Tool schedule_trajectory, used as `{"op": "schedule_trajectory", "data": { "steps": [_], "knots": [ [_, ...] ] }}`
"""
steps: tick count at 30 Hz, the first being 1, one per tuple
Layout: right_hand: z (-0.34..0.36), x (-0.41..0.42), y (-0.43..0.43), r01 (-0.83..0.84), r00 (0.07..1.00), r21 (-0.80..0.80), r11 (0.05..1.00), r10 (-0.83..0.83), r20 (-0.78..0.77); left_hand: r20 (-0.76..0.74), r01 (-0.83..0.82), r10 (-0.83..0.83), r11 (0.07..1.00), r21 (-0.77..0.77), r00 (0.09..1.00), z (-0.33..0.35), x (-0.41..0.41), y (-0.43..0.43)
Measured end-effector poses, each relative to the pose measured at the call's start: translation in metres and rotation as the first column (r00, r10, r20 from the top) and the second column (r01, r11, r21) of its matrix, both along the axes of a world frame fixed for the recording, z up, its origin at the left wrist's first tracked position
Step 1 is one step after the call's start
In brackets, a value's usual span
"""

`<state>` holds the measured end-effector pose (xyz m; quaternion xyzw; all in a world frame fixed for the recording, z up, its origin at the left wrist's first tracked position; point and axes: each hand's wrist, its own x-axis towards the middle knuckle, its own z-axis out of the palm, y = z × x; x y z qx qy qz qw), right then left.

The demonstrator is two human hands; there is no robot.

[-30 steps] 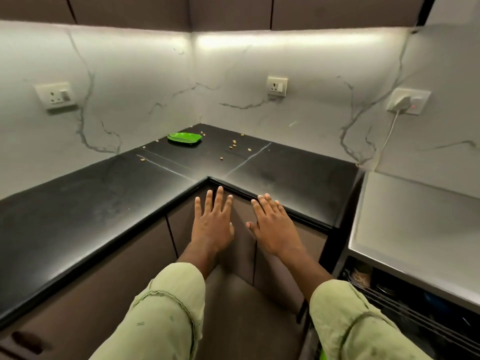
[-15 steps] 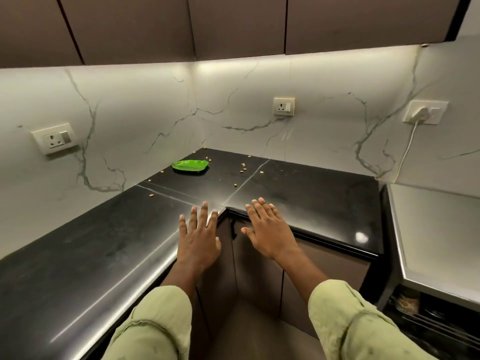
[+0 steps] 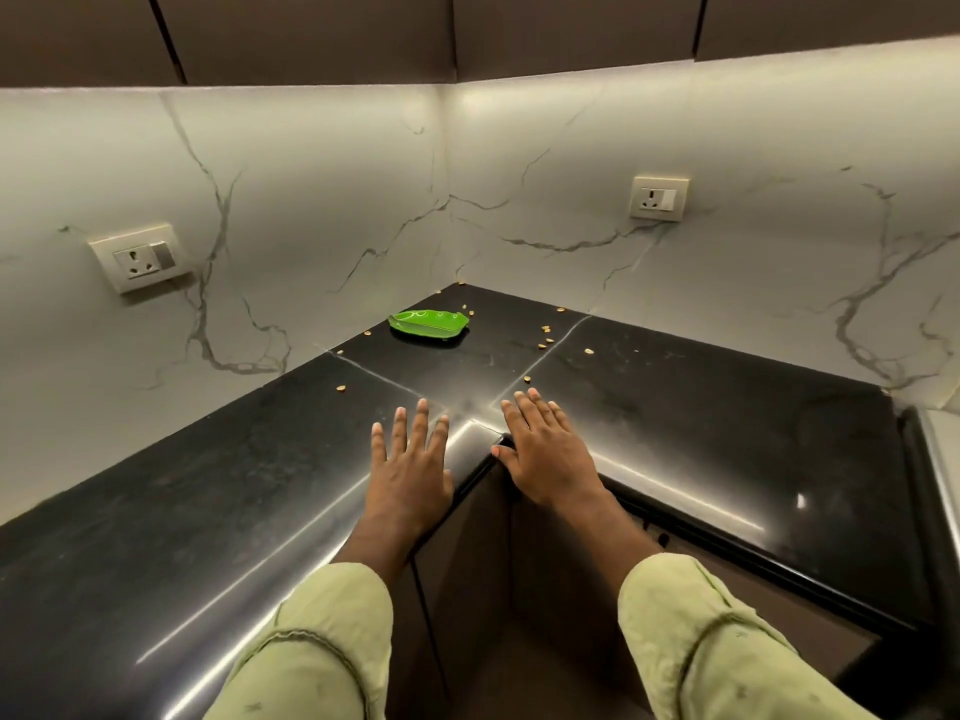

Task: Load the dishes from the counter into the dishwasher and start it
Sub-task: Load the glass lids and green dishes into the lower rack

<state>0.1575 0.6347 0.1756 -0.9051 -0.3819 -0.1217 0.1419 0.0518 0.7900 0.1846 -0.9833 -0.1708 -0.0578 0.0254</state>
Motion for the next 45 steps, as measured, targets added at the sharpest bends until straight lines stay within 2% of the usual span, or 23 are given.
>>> {"op": "schedule_trajectory", "data": {
  "steps": [10, 18, 29, 33, 39, 45],
  "knots": [
    [-0.018, 0.130, 0.064, -0.092, 0.994, -0.020, 0.996, 0.091, -0.065, -0.101, -0.099, 0.096, 0.995, -0.023, 0.990, -0.016, 0.109, 0.049],
    [-0.034, 0.188, 0.124, -0.146, 0.983, -0.075, 0.986, 0.136, -0.123, -0.323, -0.138, 0.082, 0.978, -0.155, 0.943, -0.037, 0.160, 0.107],
    [-0.029, 0.283, 0.234, -0.085, 0.991, -0.177, 0.981, 0.066, -0.113, -0.311, -0.069, 0.007, 0.979, -0.190, 0.950, -0.043, 0.282, 0.233],
    [-0.040, 0.304, 0.261, -0.083, 0.989, -0.234, 0.969, 0.050, -0.141, -0.328, -0.081, -0.009, 0.963, -0.259, 0.945, -0.060, 0.312, 0.260],
    [-0.060, 0.339, 0.298, -0.107, 0.984, -0.307, 0.945, 0.057, -0.170, -0.457, -0.133, -0.021, 0.944, -0.302, 0.889, -0.094, 0.348, 0.292],
    [-0.082, 0.373, 0.330, -0.186, 0.975, -0.365, 0.912, 0.125, -0.184, -0.611, -0.213, -0.088, 0.891, -0.402, 0.787, -0.105, 0.383, 0.304]
  ]
}}
